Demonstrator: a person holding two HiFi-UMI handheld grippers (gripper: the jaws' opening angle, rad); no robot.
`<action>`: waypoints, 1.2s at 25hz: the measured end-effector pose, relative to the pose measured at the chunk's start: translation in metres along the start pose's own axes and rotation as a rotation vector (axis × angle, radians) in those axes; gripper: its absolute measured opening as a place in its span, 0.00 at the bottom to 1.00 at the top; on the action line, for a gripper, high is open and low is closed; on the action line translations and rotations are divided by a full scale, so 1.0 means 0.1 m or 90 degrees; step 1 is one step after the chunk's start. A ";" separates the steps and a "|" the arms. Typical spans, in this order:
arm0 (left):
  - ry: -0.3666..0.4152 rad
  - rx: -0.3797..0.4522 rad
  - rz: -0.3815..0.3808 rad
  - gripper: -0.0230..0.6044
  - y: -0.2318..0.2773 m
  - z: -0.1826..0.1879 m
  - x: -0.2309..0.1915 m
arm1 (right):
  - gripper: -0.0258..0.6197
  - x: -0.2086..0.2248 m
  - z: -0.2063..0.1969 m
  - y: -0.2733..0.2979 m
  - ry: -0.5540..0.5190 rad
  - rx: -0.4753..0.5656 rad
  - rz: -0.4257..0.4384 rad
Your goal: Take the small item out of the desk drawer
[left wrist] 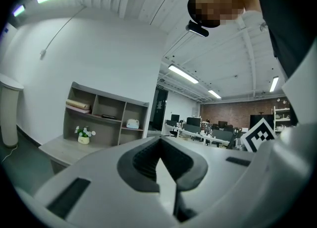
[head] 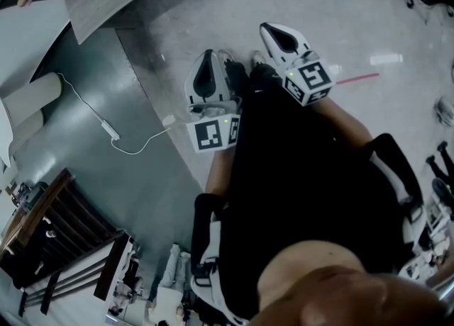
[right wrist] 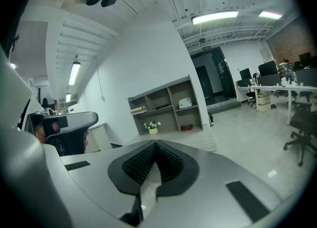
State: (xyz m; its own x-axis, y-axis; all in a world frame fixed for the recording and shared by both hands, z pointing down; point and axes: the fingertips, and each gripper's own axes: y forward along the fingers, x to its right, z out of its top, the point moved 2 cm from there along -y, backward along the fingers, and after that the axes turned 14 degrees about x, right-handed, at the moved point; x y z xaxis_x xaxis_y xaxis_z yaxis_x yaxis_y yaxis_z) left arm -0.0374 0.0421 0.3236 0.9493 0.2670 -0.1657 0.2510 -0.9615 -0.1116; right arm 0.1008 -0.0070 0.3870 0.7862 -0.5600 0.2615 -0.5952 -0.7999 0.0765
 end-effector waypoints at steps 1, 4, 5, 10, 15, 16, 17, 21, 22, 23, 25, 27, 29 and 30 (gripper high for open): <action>0.000 -0.001 0.001 0.03 0.05 -0.01 -0.03 | 0.04 0.03 -0.01 0.07 0.000 -0.001 0.002; -0.008 -0.006 -0.002 0.03 0.24 -0.07 -0.14 | 0.04 0.11 -0.08 0.28 0.005 -0.009 -0.009; -0.011 -0.007 -0.005 0.03 0.32 -0.11 -0.20 | 0.04 0.14 -0.10 0.35 0.006 -0.010 -0.014; -0.018 -0.008 -0.032 0.03 0.69 -0.21 -0.48 | 0.04 0.22 -0.18 0.74 0.007 -0.014 -0.034; -0.021 -0.026 -0.059 0.03 1.05 -0.31 -0.86 | 0.04 0.33 -0.33 1.20 0.006 -0.028 -0.061; -0.022 -0.030 -0.062 0.03 1.14 -0.32 -0.94 | 0.04 0.36 -0.37 1.30 0.010 -0.033 -0.070; -0.025 -0.034 -0.064 0.03 1.22 -0.34 -1.01 | 0.04 0.40 -0.40 1.40 0.013 -0.038 -0.077; -0.064 -0.031 -0.053 0.03 1.57 -0.36 -1.21 | 0.04 0.59 -0.57 1.76 0.015 -0.056 -0.100; -0.068 -0.031 -0.053 0.03 1.64 -0.37 -1.25 | 0.04 0.64 -0.63 1.84 0.014 -0.064 -0.106; -0.070 -0.034 -0.055 0.03 1.69 -0.39 -1.28 | 0.04 0.69 -0.69 1.91 0.012 -0.073 -0.110; -0.075 -0.044 -0.059 0.03 1.79 -0.45 -1.35 | 0.04 0.79 -0.85 2.06 0.010 -0.096 -0.113; -0.083 -0.055 -0.060 0.03 1.88 -0.53 -1.41 | 0.08 0.89 -1.05 2.21 0.012 -0.130 -0.117; -0.088 -0.063 -0.061 0.03 1.94 -0.59 -1.46 | 0.14 0.97 -1.21 2.37 0.016 -0.156 -0.120; -0.090 -0.066 -0.062 0.03 1.98 -0.61 -1.47 | 0.17 1.01 -1.29 2.45 0.017 -0.165 -0.122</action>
State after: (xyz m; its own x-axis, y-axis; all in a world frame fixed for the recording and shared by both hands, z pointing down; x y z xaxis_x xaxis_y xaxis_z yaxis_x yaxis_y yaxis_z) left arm -0.1163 -0.1913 0.3855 0.8856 0.3583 -0.2957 0.3651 -0.9303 -0.0339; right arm 0.0133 -0.2314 0.5560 0.8851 -0.3965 0.2436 -0.4627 -0.8066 0.3679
